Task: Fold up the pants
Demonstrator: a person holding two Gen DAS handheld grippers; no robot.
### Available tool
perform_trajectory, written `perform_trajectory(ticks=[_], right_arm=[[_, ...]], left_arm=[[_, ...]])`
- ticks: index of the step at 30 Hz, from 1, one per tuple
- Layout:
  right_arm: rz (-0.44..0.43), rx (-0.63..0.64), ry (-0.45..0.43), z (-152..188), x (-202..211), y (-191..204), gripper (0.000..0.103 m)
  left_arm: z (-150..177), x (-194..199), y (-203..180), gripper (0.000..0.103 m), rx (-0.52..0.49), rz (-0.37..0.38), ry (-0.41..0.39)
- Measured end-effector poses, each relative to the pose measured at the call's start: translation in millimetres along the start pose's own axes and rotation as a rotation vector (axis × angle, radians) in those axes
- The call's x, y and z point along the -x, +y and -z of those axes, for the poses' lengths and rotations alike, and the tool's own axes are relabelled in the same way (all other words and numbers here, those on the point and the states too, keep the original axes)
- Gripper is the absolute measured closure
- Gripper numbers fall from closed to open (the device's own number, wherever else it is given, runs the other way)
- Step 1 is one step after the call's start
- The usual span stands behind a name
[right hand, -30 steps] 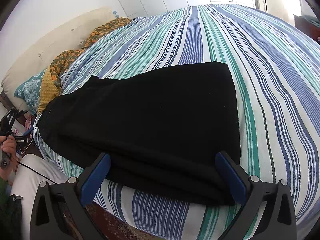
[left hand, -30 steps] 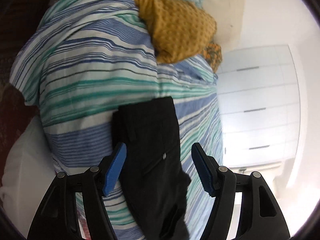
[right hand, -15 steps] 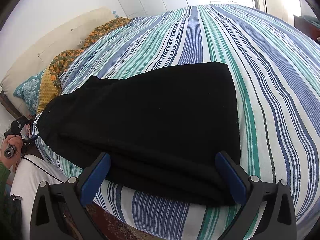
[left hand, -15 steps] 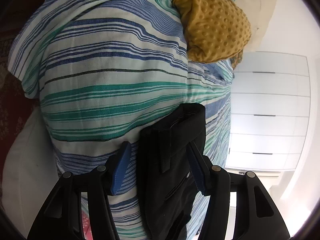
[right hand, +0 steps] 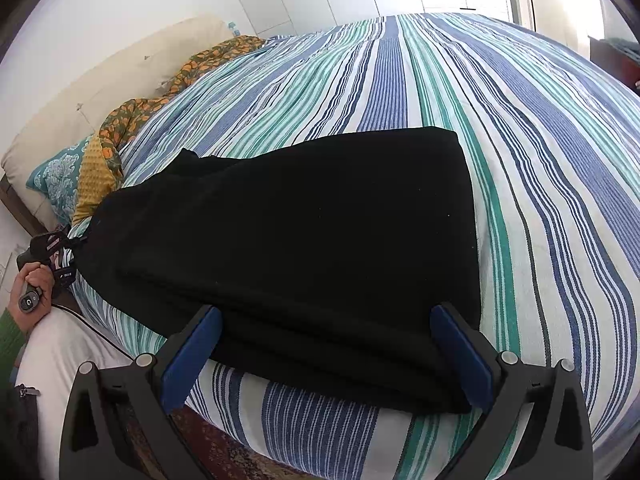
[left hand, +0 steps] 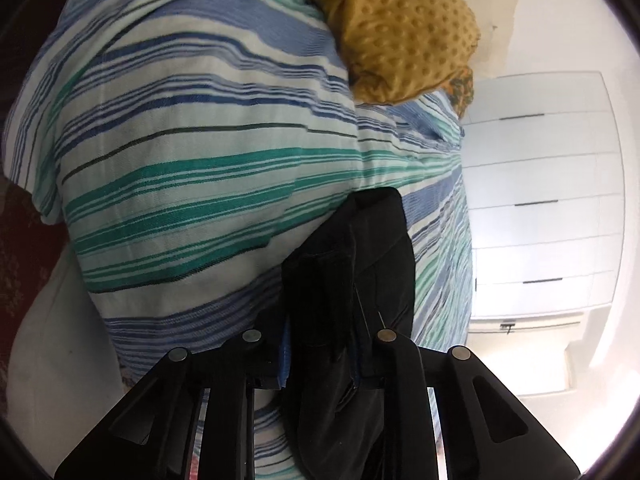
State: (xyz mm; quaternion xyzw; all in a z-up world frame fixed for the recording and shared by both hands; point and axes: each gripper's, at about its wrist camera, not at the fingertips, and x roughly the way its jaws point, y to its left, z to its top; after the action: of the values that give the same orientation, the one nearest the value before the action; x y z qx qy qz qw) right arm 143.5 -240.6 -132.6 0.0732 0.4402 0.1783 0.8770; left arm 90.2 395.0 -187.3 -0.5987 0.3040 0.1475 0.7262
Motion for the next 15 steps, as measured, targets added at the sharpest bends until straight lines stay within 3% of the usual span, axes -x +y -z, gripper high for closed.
perform_trajectory(ticks=[3, 7, 10, 15], right_arm=[[0.012, 0.024, -0.007, 1, 1, 2, 0.000], [0.029, 0.034, 0.013, -5, 6, 7, 0.000], [0.031, -0.013, 0.000, -11, 18, 5, 0.000], [0.029, -0.081, -0.159, -20, 57, -8, 0.000]], left_arm=[[14, 24, -40, 0.084, -0.126, 0.021, -0.031], [60, 55, -121, 0.084, -0.405, 0.031, -0.050], [120, 68, -186, 0.084, -0.651, 0.055, -0.033], [261, 46, -261, 0.084, -1.006, 0.087, 0.081]])
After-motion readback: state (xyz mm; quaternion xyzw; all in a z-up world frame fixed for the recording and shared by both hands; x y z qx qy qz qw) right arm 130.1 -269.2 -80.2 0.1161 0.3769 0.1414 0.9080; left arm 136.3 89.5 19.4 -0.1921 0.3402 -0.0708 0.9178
